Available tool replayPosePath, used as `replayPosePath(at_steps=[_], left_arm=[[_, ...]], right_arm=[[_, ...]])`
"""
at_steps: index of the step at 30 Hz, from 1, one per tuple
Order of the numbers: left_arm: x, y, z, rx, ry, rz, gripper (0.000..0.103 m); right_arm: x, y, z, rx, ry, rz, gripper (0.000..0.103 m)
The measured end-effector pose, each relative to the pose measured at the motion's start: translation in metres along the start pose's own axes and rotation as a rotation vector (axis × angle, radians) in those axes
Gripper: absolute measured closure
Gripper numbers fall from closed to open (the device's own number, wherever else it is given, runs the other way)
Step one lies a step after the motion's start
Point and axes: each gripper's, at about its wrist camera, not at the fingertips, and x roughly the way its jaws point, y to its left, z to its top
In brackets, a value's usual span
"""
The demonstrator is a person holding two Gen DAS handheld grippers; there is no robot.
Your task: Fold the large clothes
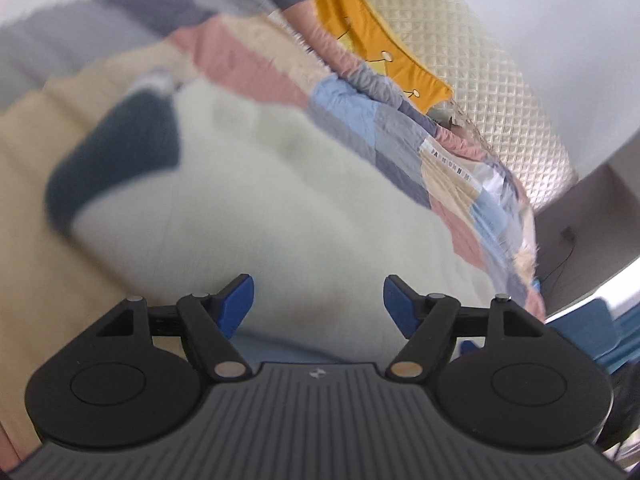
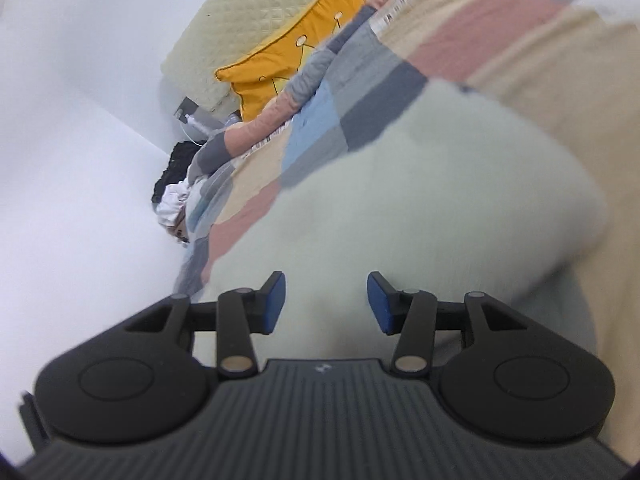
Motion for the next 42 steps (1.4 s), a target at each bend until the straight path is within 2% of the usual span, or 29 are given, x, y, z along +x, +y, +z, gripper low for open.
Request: replayPosePath(at_steps=[3,4,5,7,10,11,14,18,21,25,29,32,37,42], left_arm=[[0.001,0.025,-0.013,-0.152,0.051,-0.043,0.023],[0.004,0.034,-0.016,-0.209,0.077,-0.064,0.023],[0.008,0.041,-0.018,-0.265,0.099,-0.078,0.022],[0.012,0.054,-0.021,-0.363,0.107,-0.098,0.022],[0.011,0.066,-0.028,-0.459,0.063,-0.103,0.02],[0.011,0.069,-0.029,-0.478,0.059,-0.11,0.019],[0.015,0.076,-0.034,-0.545,0.04,-0.126,0.018],[0.019,0.093,-0.035,-0.661,-0.037,-0.158,0.018],[0.02,0.106,-0.041,-0.765,-0.084,-0.191,0.018],[0.019,0.118,-0.045,-0.86,-0.144,-0.22,0.018],[0.025,0.117,-0.043,-0.884,-0.15,-0.204,0.017],[0.032,0.108,-0.04,-0.866,-0.152,-0.172,0.017],[0.029,0.105,-0.03,-0.82,-0.155,-0.152,0.017],[0.022,0.101,-0.03,-0.749,-0.196,-0.202,0.017]], right_arm=[[0.0,0.001,-0.014,0.026,0.021,0.014,0.054],[0.001,0.001,-0.019,0.047,0.038,0.033,0.045],[0.002,0.0,-0.022,0.068,0.054,0.051,0.031],[0.006,-0.002,-0.03,0.118,0.082,0.094,0.017],[0.014,-0.009,-0.04,0.217,0.144,0.125,0.017],[0.017,-0.012,-0.043,0.258,0.159,0.133,0.008],[0.03,-0.023,-0.05,0.362,0.199,0.134,0.008],[0.045,-0.031,-0.05,0.433,0.18,0.13,0.008],[0.051,-0.039,-0.047,0.519,0.127,0.149,0.008],[0.04,-0.049,-0.041,0.615,-0.013,0.133,0.009],[0.026,-0.063,-0.039,0.693,-0.132,0.113,0.01],[0.029,-0.066,-0.033,0.714,-0.134,0.107,0.01],[0.041,-0.066,-0.022,0.668,-0.131,0.077,0.009],[0.045,-0.071,-0.019,0.625,-0.126,0.059,0.008]])
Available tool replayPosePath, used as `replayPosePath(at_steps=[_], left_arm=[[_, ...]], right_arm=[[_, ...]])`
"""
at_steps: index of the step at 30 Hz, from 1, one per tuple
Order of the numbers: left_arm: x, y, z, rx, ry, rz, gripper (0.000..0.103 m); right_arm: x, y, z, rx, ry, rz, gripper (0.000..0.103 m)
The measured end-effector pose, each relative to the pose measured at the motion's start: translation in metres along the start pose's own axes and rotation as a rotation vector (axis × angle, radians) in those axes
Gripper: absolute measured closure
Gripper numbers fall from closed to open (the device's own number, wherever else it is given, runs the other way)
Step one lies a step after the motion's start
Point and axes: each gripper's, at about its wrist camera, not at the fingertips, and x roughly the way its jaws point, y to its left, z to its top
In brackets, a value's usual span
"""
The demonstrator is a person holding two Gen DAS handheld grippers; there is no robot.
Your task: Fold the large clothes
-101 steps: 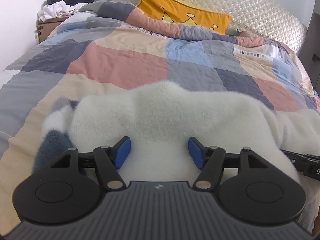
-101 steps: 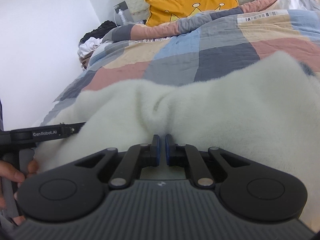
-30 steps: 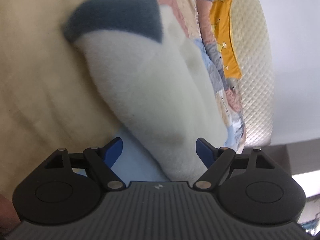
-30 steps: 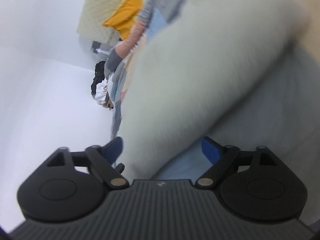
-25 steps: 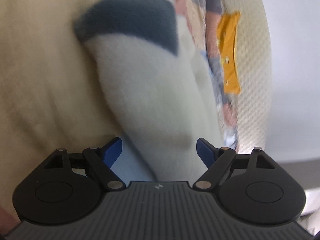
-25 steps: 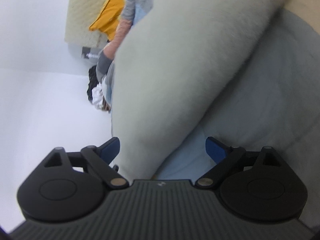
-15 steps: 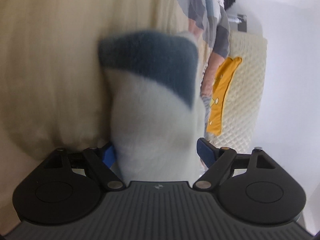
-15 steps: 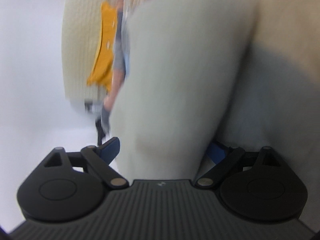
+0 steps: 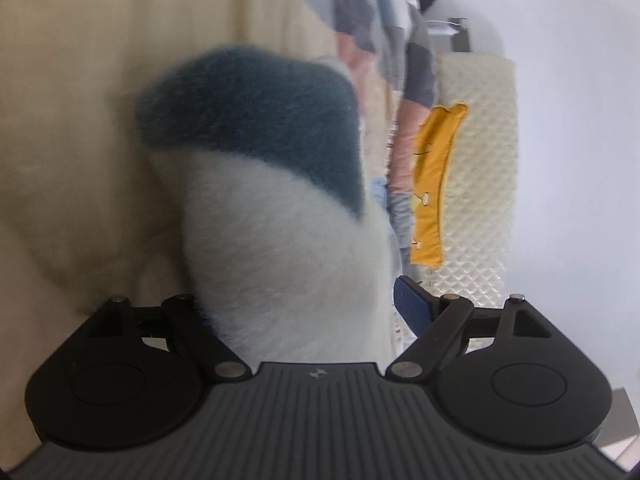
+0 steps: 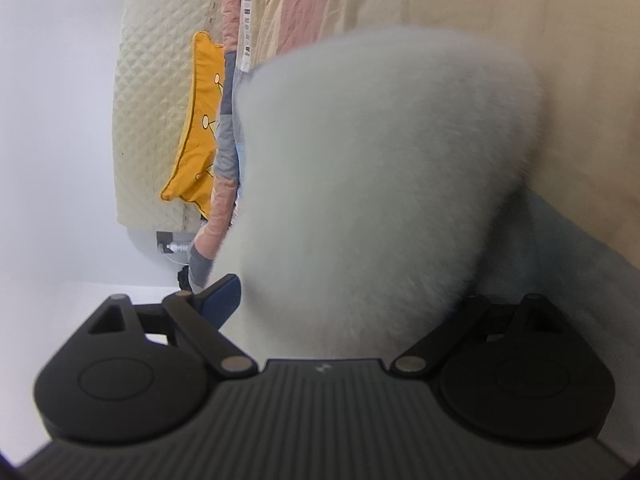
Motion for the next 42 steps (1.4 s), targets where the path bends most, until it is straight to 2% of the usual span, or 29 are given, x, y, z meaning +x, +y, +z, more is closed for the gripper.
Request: replayPosePath(at_steps=[3,6,9,13,17,20,23,28,33,38,42], left_arm=[[0.007,0.002,0.002,0.002,0.016,0.022,0.018],[0.015,0.01,0.008,-0.058,0.048,0.031,0.023],[0.013,0.012,0.006,-0.066,0.054,0.047,0.03],[0.011,0.004,0.002,0.024,0.04,0.106,0.039],[0.013,-0.005,0.005,0.092,0.026,0.131,0.046],[0.01,-0.003,0.004,0.087,0.025,0.121,0.048],[0.01,-0.008,0.006,0.109,0.022,0.109,0.05],[0.01,-0.022,0.011,0.169,0.017,0.093,0.053],[-0.001,-0.035,0.008,0.24,0.008,0.08,0.055],[-0.011,-0.041,0.008,0.212,0.025,0.039,0.056],[-0.014,-0.062,0.006,0.247,0.028,-0.001,0.055]], right_arm=[[0.0,-0.007,0.003,0.055,0.001,0.038,0.008],[0.001,-0.008,0.005,0.064,0.003,0.044,0.008],[0.0,-0.004,0.003,0.004,0.005,0.019,0.021],[-0.001,-0.004,0.002,-0.042,0.005,0.003,0.035],[-0.004,-0.002,0.002,-0.067,0.001,0.003,0.042],[-0.008,0.001,0.002,-0.091,-0.003,0.015,0.051],[-0.012,0.011,0.0,-0.169,-0.012,0.025,0.056],[-0.021,0.027,-0.004,-0.275,-0.029,0.055,0.062],[-0.038,0.038,-0.007,-0.339,-0.041,0.096,0.062],[-0.056,0.054,-0.008,-0.406,-0.061,0.167,0.062],[-0.069,0.07,-0.003,-0.463,-0.072,0.245,0.062]])
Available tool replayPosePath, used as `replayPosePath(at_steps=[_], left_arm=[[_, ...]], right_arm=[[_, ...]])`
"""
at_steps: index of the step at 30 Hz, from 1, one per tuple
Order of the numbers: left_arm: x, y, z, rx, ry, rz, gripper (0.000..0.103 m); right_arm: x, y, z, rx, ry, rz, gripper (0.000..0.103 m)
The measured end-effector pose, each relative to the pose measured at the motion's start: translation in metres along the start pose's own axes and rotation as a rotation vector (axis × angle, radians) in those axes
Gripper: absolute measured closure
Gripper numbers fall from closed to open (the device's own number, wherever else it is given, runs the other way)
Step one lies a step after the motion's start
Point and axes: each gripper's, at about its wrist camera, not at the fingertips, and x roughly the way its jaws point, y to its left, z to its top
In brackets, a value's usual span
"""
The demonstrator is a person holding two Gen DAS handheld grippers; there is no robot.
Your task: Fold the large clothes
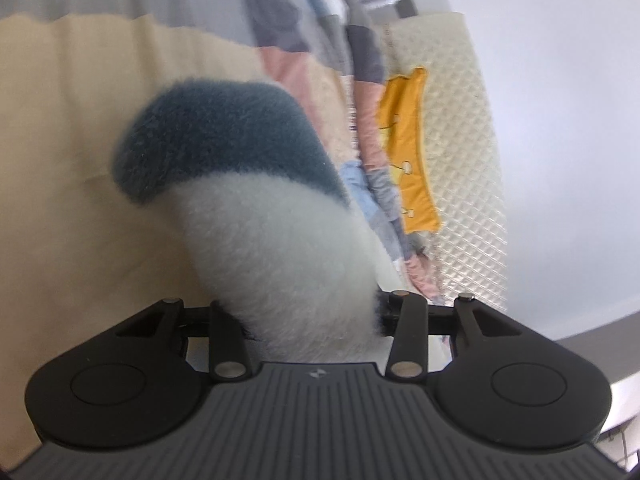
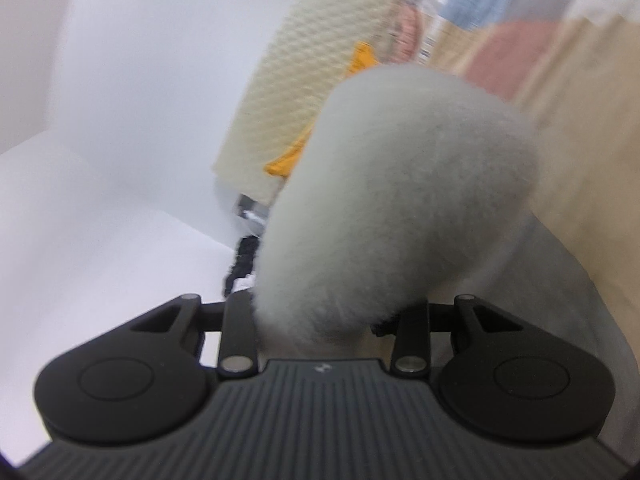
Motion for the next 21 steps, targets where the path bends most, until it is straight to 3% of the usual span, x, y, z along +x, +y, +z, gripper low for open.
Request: replayPosePath(at_steps=[10,16,21], left_arm=[[0.035,-0.109,0.015,0.142,0.038,-0.066,0.055],[0.094,-0.187,0.022,0.234,0.071,-0.095,0.055],[0.167,-0.233,0.015,0.275,0.115,-0.12,0.055]], right_arm=[[0.004,0.019,0.063,0.014,-0.077,0.113,0.062],[0.017,0.026,0.12,-0.004,-0.135,0.168,0.062],[0.034,0.01,0.172,0.007,-0.198,0.187,0.062]])
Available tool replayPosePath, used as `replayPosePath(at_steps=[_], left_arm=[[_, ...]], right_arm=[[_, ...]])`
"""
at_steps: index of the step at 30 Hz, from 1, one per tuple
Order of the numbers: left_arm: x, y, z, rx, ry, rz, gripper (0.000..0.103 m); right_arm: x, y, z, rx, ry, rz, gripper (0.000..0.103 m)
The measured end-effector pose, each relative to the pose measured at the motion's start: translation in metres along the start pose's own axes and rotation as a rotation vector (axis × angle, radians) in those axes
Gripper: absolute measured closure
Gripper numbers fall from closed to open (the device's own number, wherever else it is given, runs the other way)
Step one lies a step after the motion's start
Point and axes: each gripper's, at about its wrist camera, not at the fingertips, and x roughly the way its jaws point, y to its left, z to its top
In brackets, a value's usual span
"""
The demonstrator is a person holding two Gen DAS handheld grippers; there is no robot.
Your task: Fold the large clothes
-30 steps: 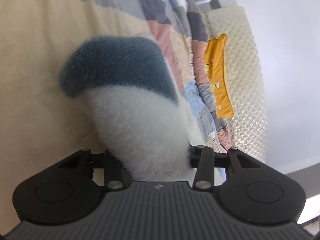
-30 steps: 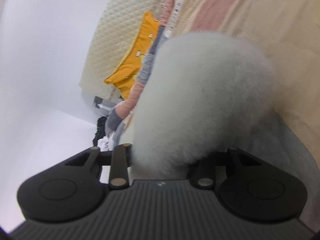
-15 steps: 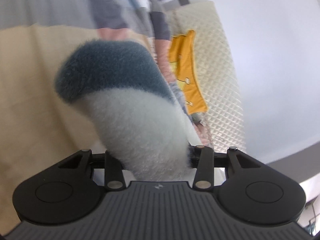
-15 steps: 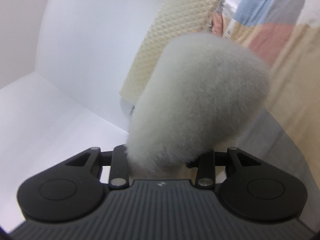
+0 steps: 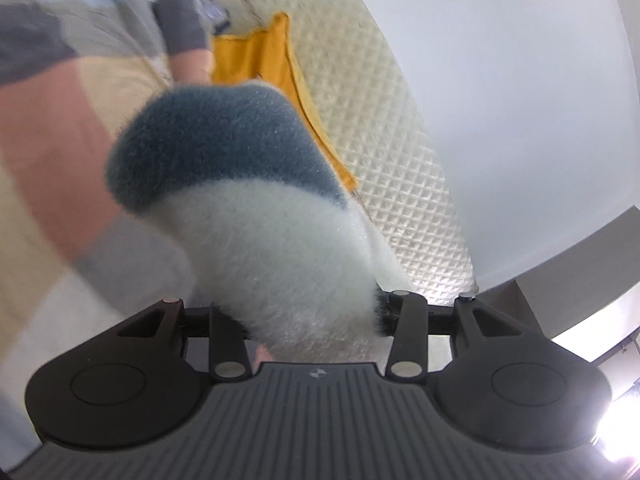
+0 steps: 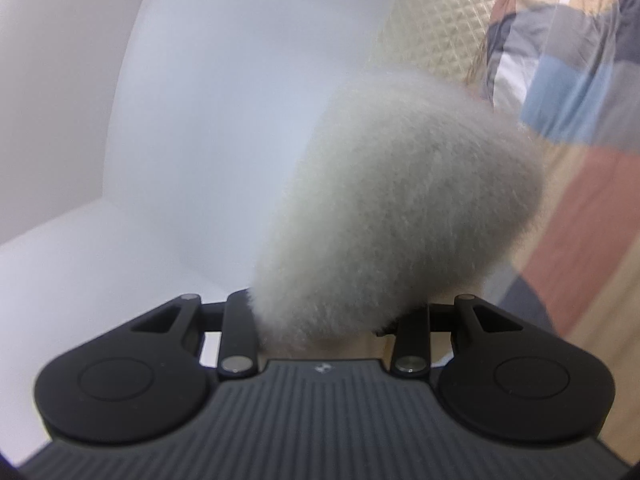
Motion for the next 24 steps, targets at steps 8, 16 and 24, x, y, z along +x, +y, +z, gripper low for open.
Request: replayPosePath(at_steps=[8,16,24], left_arm=[[0.15,-0.002,-0.009,0.045,0.051,-0.015,0.055],[0.247,0.058,-0.026,0.119,0.125,0.073,0.055],[0.255,0.123,-0.041,0.183,0.154,0.077,0.055]], right_arm=[[0.05,-0.066,0.07,-0.036,-0.05,-0.062,0.062],[0.069,-0.165,0.048,0.094,-0.055,-0.192,0.062],[0.055,-0.229,0.005,0.201,0.048,-0.276,0.062]])
